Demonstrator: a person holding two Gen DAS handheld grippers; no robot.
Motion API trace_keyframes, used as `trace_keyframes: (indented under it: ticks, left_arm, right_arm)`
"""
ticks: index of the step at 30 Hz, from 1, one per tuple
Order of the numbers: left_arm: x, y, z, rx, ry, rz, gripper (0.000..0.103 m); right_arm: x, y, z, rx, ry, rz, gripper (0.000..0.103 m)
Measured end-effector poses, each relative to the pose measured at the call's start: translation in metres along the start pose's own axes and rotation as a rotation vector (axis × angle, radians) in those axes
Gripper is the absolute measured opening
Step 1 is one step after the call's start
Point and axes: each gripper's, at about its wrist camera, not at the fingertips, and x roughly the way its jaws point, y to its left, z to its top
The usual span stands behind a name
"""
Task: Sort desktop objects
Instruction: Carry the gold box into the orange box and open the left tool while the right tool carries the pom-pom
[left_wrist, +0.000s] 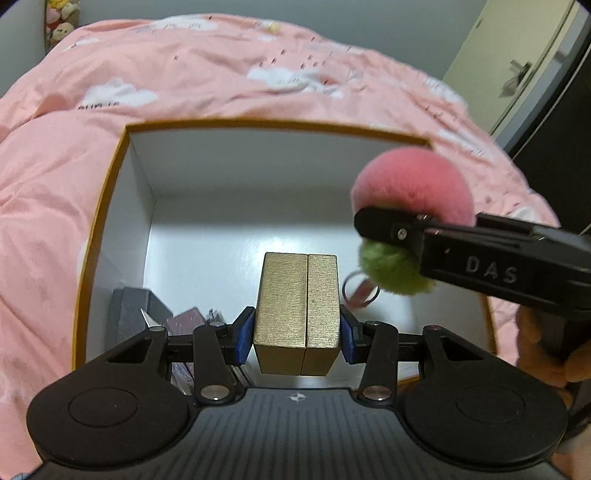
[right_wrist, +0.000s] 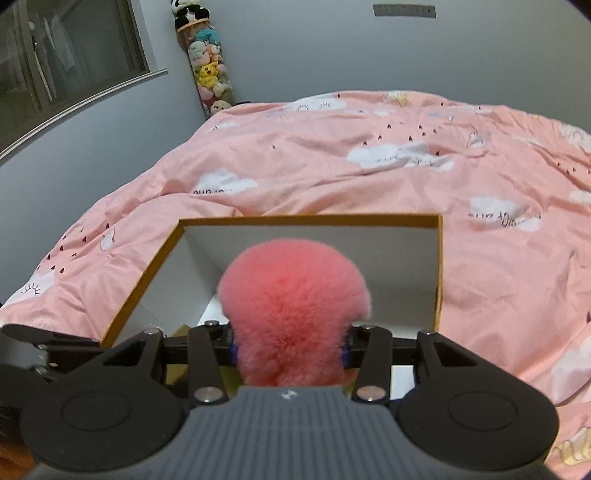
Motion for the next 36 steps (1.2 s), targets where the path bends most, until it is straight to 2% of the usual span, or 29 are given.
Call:
trace_keyframes:
  ticks: [5, 9, 17, 23, 27, 32, 36]
  left_arm:
    - [0.018, -0.008, -0.005, -0.009, 0.052, 0.040, 0.052]
    - [0.027, -0.015, -0.010, 0.023, 0.073, 0.097, 0.052]
    - [0.034, -0.014, -0.011, 0.037, 0.108, 0.102, 0.052]
    - [0.030, -0.013, -0.013, 0.036, 0.109, 0.076, 0.053]
    - [0.017, -0.012, -0.013, 0.052, 0.084, 0.053, 0.053]
    - [-0.017, -0.002, -0.007, 0.049, -0.004, 0.021, 0.053]
    - [-0.046, 0.025, 0.001, -0.015, -0.104, 0.061, 0.053]
  right_arm:
    - [0.009, -0.003, -0.005, 0.003, 0.023, -0.005, 0.047]
    - [0.015, -0.004, -0.010, 0.002, 0.045, 0.000, 0.047]
    - [0.023, -0.004, -0.013, 0.000, 0.072, 0.015, 0.048]
    - [0.026, -0.002, -0.012, -0.006, 0.087, 0.011, 0.048]
    - [0.027, 0.000, -0.013, -0.013, 0.100, 0.007, 0.048]
    - [0.030, 0.003, -0.014, -0.045, 0.126, -0.005, 0.048]
    - [0.033, 0.011, -0.018, -0.127, 0.179, -0.032, 0.048]
